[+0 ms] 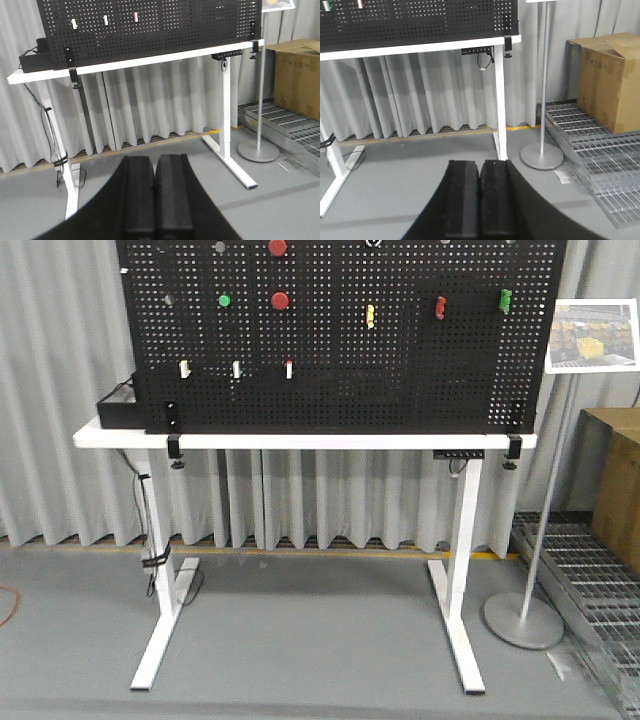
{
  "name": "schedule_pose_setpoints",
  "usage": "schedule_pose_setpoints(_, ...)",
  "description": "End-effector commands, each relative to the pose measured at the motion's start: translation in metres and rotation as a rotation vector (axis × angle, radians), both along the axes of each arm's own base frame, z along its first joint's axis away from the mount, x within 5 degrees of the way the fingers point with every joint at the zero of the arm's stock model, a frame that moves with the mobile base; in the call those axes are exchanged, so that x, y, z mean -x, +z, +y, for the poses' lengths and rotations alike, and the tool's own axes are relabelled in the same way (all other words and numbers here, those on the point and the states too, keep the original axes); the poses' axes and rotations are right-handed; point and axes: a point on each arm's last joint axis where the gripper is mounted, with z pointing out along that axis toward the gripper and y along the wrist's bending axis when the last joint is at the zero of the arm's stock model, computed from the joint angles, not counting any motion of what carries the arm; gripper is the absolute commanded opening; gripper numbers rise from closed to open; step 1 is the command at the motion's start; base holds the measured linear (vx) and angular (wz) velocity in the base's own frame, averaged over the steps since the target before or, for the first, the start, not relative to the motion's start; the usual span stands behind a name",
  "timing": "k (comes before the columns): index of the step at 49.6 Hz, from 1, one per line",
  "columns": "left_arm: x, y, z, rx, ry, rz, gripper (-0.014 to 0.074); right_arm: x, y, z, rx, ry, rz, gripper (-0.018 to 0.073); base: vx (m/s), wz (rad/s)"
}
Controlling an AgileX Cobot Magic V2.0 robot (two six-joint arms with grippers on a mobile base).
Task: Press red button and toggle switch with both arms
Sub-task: 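Drive the base forward up to the black pegboard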
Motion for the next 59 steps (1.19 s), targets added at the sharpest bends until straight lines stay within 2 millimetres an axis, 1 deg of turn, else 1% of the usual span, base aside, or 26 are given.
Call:
schedule_pose_setpoints(1, -0.0003, -0.0029, 0.0006, 0.025, 0.008, -0.061, 0.0002, 0.0003, 0.0048, -0.0005, 0.022, -0.007, -0.089, -0.0003, 0.49, -0.02)
schedule_pose_setpoints(59, -0.0003, -0.0029, 0.0006, 0.025, 0.008, -0.061, 0.0002, 0.0003, 0.0048, -0.0005, 0.022, -0.007, -0.088, -0.0003, 0.47, -0.01)
